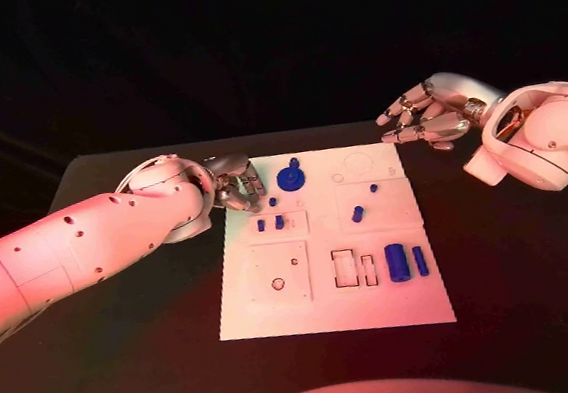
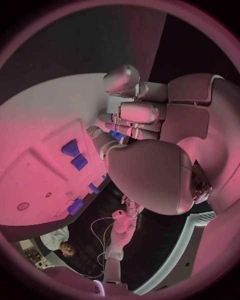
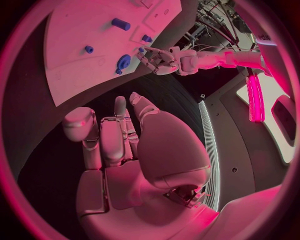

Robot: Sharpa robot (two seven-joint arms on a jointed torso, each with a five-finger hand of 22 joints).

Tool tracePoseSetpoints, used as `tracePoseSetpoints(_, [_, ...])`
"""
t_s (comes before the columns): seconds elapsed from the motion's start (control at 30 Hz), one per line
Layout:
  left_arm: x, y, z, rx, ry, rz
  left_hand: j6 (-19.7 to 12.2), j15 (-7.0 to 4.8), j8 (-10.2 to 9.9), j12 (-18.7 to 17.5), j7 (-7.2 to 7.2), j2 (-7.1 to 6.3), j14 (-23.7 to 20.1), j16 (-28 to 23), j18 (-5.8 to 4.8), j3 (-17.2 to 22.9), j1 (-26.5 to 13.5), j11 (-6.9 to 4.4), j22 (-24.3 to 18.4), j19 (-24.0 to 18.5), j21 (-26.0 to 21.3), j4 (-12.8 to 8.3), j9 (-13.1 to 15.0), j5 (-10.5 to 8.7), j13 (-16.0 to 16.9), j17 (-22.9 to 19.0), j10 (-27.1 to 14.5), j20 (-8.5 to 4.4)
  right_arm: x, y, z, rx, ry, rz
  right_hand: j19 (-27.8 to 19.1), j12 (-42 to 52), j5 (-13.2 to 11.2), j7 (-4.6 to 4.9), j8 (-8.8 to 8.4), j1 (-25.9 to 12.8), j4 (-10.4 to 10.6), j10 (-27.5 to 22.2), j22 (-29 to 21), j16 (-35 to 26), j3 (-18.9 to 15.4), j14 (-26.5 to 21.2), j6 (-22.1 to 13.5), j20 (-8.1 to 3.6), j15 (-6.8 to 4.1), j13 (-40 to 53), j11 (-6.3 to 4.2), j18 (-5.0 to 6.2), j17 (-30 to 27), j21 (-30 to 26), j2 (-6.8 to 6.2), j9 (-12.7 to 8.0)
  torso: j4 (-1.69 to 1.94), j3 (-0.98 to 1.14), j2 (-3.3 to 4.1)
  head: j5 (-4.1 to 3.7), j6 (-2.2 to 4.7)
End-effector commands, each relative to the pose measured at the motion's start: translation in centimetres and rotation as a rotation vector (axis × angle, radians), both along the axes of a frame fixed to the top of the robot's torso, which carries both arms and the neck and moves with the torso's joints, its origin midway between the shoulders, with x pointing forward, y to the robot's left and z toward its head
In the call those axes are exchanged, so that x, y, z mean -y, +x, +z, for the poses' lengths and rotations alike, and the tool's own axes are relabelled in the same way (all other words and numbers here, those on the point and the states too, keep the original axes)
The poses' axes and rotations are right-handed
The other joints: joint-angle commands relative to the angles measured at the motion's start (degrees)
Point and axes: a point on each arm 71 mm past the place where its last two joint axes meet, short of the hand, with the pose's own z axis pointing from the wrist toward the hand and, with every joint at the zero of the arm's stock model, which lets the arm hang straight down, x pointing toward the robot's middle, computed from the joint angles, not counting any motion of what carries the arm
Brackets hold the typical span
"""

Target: Assemble the parts on the task board

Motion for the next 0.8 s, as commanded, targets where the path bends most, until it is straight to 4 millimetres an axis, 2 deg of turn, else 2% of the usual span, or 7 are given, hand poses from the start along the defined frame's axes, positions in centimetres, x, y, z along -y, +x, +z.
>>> tracePoseSetpoints(0.03, [-0.9,0.0,0.8,-0.034,-0.203,0.068,0.5,0.05,0.4,0.0,0.03,0.43,-0.5,-0.5,1.08,0.8,1.1,0.19,-0.7,-0.5,-0.9,-0.4,0.0,0.25,-0.1,-0.8,-0.3,0.14,0.0,-0.1,-0.4,0.058,-0.219,0.039,0.0,-4.9,-0.2,0.65,0.28,1.0,-0.8,0.3,-0.5,-1.0,1.9,0.8,2.0,0.09,-0.31,-3.9,-0.21,0.60,-0.9,-0.6,-0.45,0.0,0.02,0.04,-0.12,-0.08,0.34])
tracePoseSetpoints(0.1, [-2.1,0.0,1.3,-0.046,-0.338,0.139,1.8,0.16,1.1,0.2,0.76,1.31,-2.0,-2.8,1.83,3.3,3.0,0.69,-3.5,-2.1,-4.4,-1.6,0.1,0.24,-0.2,-4.5,-0.4,0.20,0.0,-0.1,-0.6,0.095,-0.318,0.050,-0.3,-10.8,-1.0,0.76,-0.54,0.3,-0.9,2.3,-1.3,-2.0,4.2,0.8,3.1,0.29,0.17,-9.5,-0.16,0.91,-1.7,-1.3,-1.72,-0.2,-0.01,0.07,-0.14,-0.34,0.77])
tracePoseSetpoints(0.23, [-3.4,-0.1,2.0,-0.073,-0.559,0.214,2.3,0.40,1.4,0.9,1.29,1.41,-3.1,-4.4,2.26,5.4,3.4,0.91,-5.1,-3.3,-6.4,-2.4,0.1,0.29,-0.2,-6.8,0.3,0.34,-0.2,-0.3,-1.2,0.156,-0.442,0.062,-0.3,-14.7,-1.3,0.06,-1.07,0.7,-1.9,3.8,-1.8,-2.7,7.0,1.0,4.9,0.49,0.05,-13.7,-0.20,0.80,-2.2,-1.8,-2.51,-0.1,-0.12,-0.11,-0.29,-0.75,0.92])
tracePoseSetpoints(0.4, [-3.7,-0.6,2.5,-0.125,-0.925,0.274,2.9,0.61,2.1,2.5,1.69,2.27,-7.7,-10.4,4.15,6.2,1.5,1.05,-12.4,-9.0,-16.0,-1.8,0.0,0.17,0.1,-15.2,0.7,0.66,-1.0,-0.8,-2.5,0.215,-0.538,0.083,-0.2,-16.7,-2.1,0.15,-1.78,0.8,-2.9,5.3,-2.0,-3.5,10.1,1.0,6.0,0.55,0.10,-16.5,-0.07,0.78,-2.7,-1.9,-2.86,-0.1,-0.20,-0.25,-0.47,-1.40,1.16])
tracePoseSetpoints(0.53, [-3.7,-1.1,2.7,-0.154,-1.188,0.333,2.7,1.08,2.4,3.4,1.69,2.59,-10.9,-14.4,5.07,4.4,-1.6,1.12,-17.0,-12.6,-22.1,0.0,-0.2,0.17,0.3,-20.8,0.1,1.10,-2.2,-1.1,-3.5,0.250,-0.587,0.111,0.0,-17.9,-2.6,0.15,-2.21,0.0,-3.1,5.7,-1.9,-4.2,11.4,1.0,6.6,0.60,0.11,-18.1,0.06,0.76,-3.5,-1.8,-3.59,-0.1,-0.30,-0.30,-0.50,-2.19,1.53])
tracePoseSetpoints(0.63, [-3.9,-1.6,2.8,-0.160,-1.325,0.380,2.8,1.05,3.0,4.6,1.33,2.63,-11.5,-14.9,5.18,1.7,-4.0,0.81,-17.8,-12.9,-23.3,1.6,-0.2,0.16,0.7,-21.8,0.2,1.28,-3.1,-1.3,-4.3,0.266,-0.615,0.134,0.1,-18.5,-3.1,0.08,-2.43,-0.3,-3.2,5.9,-1.9,-4.4,11.9,1.0,6.8,0.63,0.14,-18.8,0.08,0.75,-3.6,-1.9,-3.96,-0.1,-0.23,-0.44,-0.51,-2.81,1.81])
tracePoseSetpoints(0.8, [-4.0,-2.0,2.8,-0.155,-1.413,0.416,2.7,0.96,3.6,5.9,1.16,3.10,-11.7,-15.0,5.20,-0.7,-5.2,0.70,-18.7,-12.7,-24.5,2.7,-0.2,0.21,1.2,-22.4,-0.2,1.26,-4.0,-1.3,-5.0,0.263,-0.660,0.150,0.3,-20.0,-4.8,0.10,-2.84,-1.3,-3.0,5.2,-1.9,-4.5,12.5,1.1,7.2,0.80,0.39,-20.4,0.38,0.72,-3.8,-1.9,-4.63,-0.1,0.01,-0.36,-0.42,-3.36,2.01])
